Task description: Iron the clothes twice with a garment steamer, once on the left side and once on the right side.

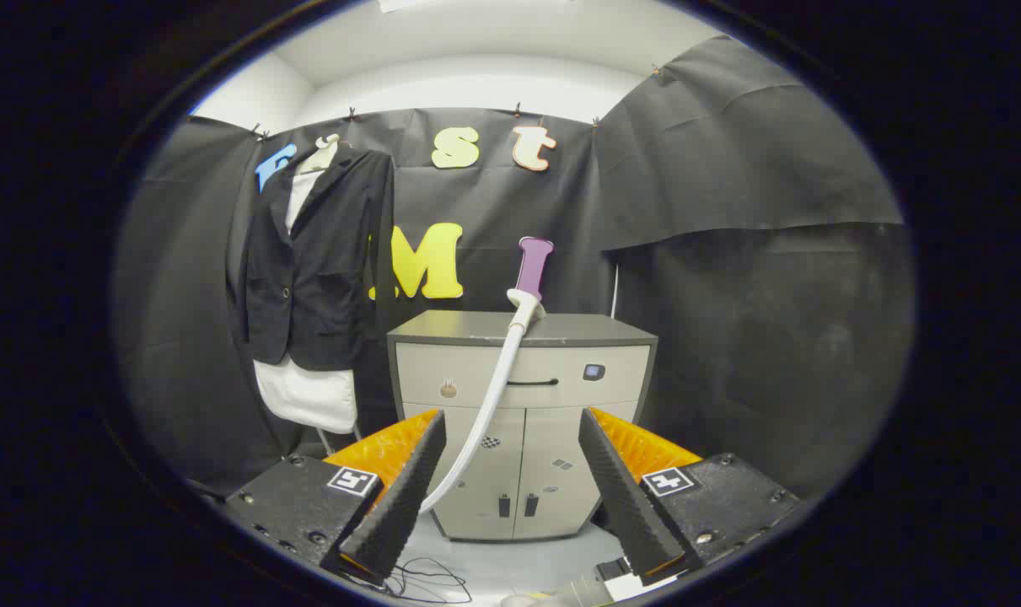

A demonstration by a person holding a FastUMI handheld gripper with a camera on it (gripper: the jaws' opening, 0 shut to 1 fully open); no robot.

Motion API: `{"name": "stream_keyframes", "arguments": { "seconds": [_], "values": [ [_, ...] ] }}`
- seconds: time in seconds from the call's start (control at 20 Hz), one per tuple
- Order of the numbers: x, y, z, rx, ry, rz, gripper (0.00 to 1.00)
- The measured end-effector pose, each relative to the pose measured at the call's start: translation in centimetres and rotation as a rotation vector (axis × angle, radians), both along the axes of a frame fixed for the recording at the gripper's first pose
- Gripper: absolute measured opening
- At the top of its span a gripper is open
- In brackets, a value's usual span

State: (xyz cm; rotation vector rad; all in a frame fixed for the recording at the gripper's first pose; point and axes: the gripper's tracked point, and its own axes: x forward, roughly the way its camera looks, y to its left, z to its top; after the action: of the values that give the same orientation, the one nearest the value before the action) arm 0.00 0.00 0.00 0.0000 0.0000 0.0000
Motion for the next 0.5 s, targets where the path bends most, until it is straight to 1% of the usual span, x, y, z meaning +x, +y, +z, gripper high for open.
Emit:
{"name": "stream_keyframes", "arguments": {
  "seconds": [0.5],
  "values": [
    [-1.2, 0.5, 1.1, -0.001, -0.019, -0.014, 0.99]
  ]
}}
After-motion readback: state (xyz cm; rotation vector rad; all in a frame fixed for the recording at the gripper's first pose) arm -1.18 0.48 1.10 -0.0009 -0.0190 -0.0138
